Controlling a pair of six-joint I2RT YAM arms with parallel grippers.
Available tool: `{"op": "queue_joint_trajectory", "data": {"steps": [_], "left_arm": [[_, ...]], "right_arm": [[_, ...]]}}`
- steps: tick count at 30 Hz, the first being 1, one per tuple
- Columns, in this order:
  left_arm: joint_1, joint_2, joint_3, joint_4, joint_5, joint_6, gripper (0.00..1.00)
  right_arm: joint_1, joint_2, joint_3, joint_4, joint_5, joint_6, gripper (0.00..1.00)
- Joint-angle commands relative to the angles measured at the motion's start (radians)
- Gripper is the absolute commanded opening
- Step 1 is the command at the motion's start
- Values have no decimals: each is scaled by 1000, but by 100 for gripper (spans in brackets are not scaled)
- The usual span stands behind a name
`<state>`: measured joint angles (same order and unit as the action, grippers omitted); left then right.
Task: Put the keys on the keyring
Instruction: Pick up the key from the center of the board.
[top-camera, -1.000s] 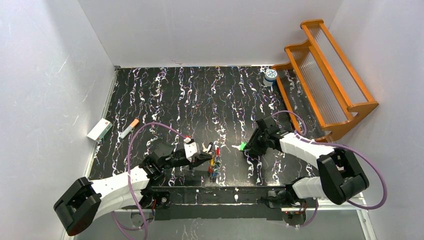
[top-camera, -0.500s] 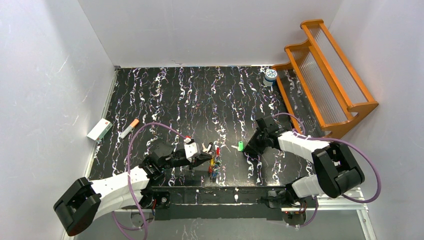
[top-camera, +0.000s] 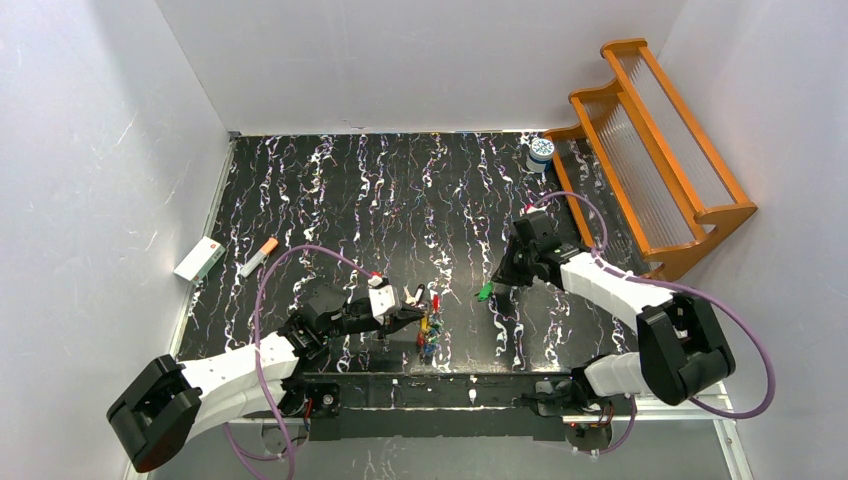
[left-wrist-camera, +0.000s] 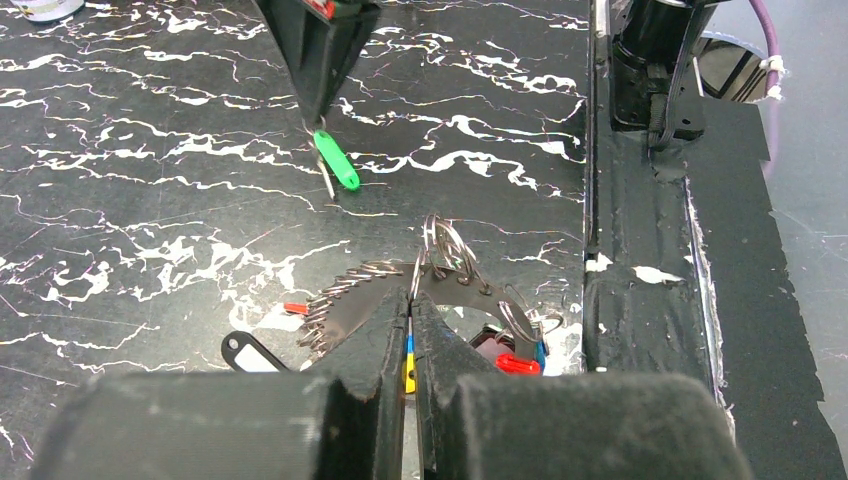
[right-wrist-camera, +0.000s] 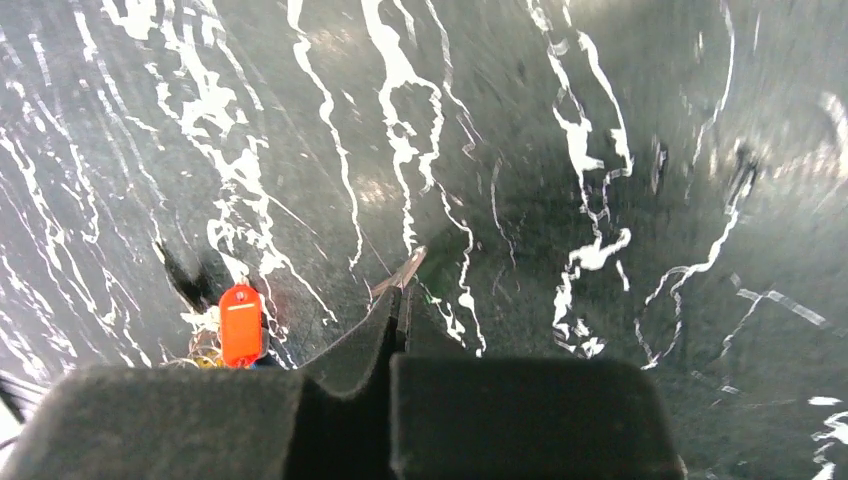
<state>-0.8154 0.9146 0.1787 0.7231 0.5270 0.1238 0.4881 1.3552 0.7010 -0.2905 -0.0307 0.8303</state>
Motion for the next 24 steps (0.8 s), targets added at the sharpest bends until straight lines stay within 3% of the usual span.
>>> {"op": "queue_joint_trajectory", "data": {"steps": [1, 10, 24], "left_arm": [[1, -2, 42, -14, -10, 22, 0], [2, 3, 56, -24, -56, 23, 0], [1, -2, 94, -25, -116, -38, 0]], "right_arm": [[-5, -72, 77, 35, 54, -315, 1], [-4, -189, 109, 146, -128, -697, 1], [-5, -198, 163, 127, -387, -736, 1]]}}
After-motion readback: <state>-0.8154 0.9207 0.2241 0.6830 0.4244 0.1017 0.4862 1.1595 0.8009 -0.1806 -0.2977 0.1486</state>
